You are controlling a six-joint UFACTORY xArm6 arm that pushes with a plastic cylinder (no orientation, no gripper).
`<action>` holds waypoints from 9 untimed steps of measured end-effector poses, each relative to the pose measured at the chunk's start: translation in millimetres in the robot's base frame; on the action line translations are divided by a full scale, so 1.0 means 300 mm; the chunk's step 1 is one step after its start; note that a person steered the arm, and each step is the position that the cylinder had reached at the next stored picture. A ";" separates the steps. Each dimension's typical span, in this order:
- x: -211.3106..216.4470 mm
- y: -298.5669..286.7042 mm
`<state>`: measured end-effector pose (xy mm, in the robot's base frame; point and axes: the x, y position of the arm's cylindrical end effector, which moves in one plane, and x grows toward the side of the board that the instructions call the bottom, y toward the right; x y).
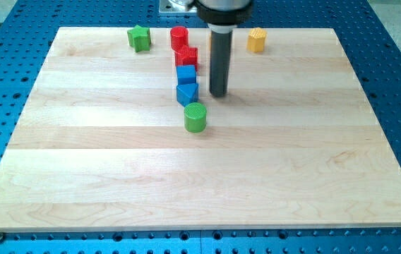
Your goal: Push the blue blocks green circle slightly to the left
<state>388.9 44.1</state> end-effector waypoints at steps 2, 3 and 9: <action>0.173 0.045; 0.187 -0.009; 0.087 -0.073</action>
<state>415.0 22.1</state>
